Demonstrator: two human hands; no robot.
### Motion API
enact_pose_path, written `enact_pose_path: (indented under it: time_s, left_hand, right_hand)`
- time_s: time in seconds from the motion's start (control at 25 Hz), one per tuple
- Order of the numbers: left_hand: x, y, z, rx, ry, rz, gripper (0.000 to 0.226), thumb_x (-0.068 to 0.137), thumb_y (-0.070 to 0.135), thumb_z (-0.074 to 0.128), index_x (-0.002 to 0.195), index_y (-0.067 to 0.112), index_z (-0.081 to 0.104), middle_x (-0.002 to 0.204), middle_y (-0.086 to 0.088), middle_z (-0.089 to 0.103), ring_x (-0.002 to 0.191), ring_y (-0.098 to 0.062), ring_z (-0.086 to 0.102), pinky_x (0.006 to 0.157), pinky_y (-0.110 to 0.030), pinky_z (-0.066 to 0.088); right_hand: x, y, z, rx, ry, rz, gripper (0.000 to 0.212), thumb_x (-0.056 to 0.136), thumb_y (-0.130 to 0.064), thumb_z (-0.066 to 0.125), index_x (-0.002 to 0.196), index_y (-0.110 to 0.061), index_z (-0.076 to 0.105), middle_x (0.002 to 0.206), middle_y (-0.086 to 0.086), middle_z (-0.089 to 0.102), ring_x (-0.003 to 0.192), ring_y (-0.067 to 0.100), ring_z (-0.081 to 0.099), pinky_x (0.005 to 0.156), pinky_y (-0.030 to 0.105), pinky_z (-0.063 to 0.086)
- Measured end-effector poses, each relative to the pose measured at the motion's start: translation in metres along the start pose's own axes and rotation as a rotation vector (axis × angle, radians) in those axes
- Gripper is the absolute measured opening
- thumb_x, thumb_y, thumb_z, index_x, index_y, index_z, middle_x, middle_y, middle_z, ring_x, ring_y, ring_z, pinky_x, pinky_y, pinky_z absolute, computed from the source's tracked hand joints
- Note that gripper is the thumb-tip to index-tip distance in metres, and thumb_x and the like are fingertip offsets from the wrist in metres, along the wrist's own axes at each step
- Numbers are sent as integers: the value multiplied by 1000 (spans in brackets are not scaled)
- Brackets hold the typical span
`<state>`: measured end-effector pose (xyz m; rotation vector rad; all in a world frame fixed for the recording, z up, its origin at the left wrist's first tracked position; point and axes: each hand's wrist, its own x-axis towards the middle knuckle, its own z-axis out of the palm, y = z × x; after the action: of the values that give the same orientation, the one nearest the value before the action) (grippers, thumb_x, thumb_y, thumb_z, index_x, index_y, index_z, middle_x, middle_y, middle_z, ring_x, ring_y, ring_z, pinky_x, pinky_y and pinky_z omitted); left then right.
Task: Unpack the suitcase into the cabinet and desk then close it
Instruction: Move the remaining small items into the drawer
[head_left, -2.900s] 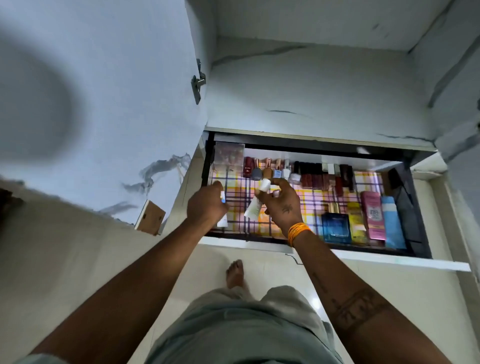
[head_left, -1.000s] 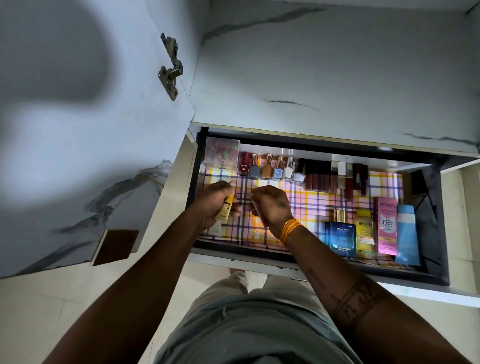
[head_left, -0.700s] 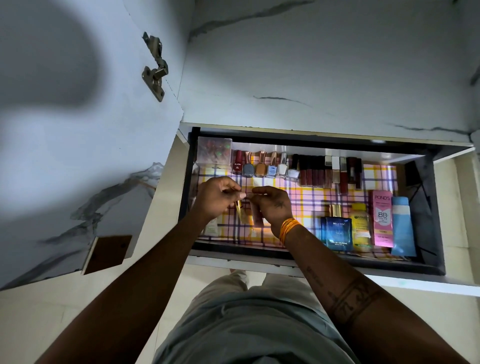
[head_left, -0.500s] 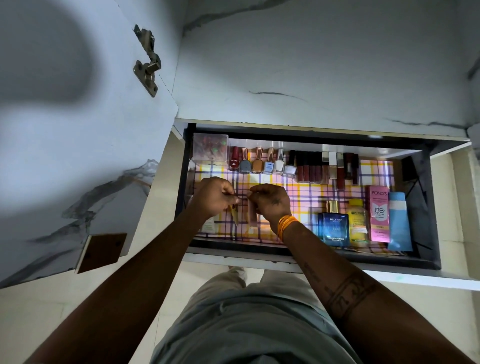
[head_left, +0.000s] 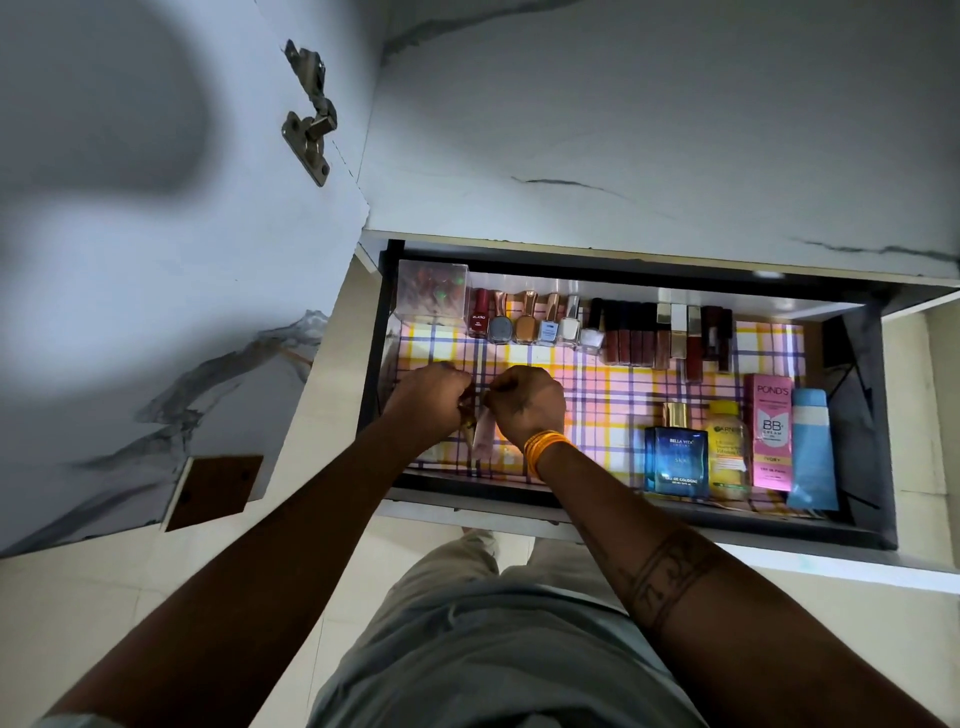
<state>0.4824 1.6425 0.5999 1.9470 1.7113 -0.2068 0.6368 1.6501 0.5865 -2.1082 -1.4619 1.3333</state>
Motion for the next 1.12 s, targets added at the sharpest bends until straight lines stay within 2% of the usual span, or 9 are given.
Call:
enact_pose_path:
  time_s: [0.08,0.16,0.24,0.32,0.48,0.6,0.8,1.12]
  left_hand:
    - [0,4,3,11,35,-41,27,94,35,70,115,17,67,107,-3,69,101,-22,64,86,-35,52]
    - [2,8,6,51,10,-70,26,96,31,69,118,18,65,110,-4,69,101,-22,65,88,-35,54]
    - [3,10,9,65,-18,-61,25,97,23,67,121,16,65,114,-6,69,102,-22,65,89,-34,53]
    - [2,9,9,69,-35,-28,27,97,18,66,124,15,63,116,-7,67,106,-23,64,92,-35,53]
    - [-5,-3,6,87,-70,12,19,103,23,59,119,14,65,114,-8,69,104,-24,64,93,-37,54]
    - [-8,-11,3,66,-84,1,22,105,29,56,116,13,67,112,-9,69,103,-25,65,92,-38,55]
    - [-11,-17,2,33,-69,1,22,99,27,64,116,13,67,113,-9,69,104,-25,64,91,-35,53]
    - [-11,-18,2,9,-49,-39,15,101,23,62,108,12,69,102,-8,70,86,-18,57,80,-31,49]
  right_hand:
    - [1,0,-3,-34,1,-21,8,82,-18,73,86,-21,79,90,0,78,87,22,70,72,24,50]
    - [2,2,-7,-65,-6,-22,9,82,-18,72,85,-18,80,87,1,77,83,21,69,70,25,51]
    - [5,7,-8,-82,-5,-10,7,82,-18,73,84,-19,80,88,1,77,86,23,71,74,28,56]
    - [6,9,-8,-84,-11,-5,6,82,-19,74,84,-19,80,90,1,77,89,23,71,75,27,54]
    - [3,2,4,-90,-22,-46,8,84,-16,72,85,-19,79,90,2,77,88,23,69,72,24,48]
    - [-1,-5,16,-104,-57,-70,9,87,-21,72,91,-19,81,95,3,79,91,24,71,73,24,48]
    - [-1,-1,23,-125,-97,-75,13,84,-19,75,97,-20,79,104,2,77,98,23,69,76,23,45]
    - [1,-5,30,-94,-107,-83,10,88,-21,75,96,-19,81,102,3,78,98,23,70,77,23,48]
